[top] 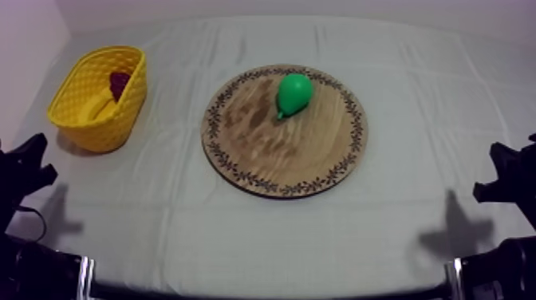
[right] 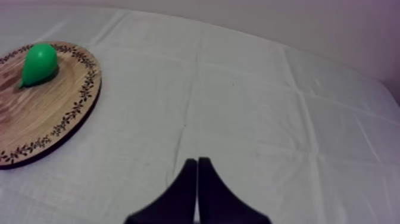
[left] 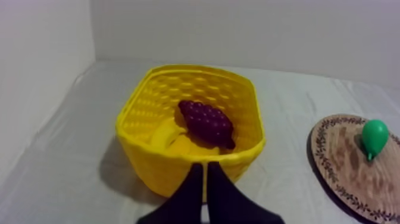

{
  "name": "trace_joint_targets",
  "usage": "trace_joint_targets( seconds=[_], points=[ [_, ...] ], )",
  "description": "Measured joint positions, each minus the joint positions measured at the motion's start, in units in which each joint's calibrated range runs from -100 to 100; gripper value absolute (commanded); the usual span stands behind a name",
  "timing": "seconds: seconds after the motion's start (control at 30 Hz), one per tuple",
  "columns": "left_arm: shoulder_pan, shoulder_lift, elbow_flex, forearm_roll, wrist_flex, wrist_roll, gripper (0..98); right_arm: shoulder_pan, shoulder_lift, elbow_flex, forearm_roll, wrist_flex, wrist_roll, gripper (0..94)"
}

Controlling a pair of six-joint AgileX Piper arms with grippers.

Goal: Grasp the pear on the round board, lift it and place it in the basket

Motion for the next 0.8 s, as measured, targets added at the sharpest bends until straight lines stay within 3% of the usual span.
trace_joint_targets(
  seconds=[0.13,0.33,0.8],
  points=[
    [-0.36,3.91,-3.48,-0.31,-0.06,0.84,0.0,0.00,0.00,0.00,0.00,0.00,0.00,0.5],
    [-0.12,12.68,-13.29,1.32,0.62,0.63,0.0,0.00,0.00,0.00,0.00,-0.07,0.00,0.5],
    [5.25,38.64,-46.80,2.83,9.72,0.43,0.0,0.00,0.00,0.00,0.00,-0.07,0.00,0.5]
  ],
)
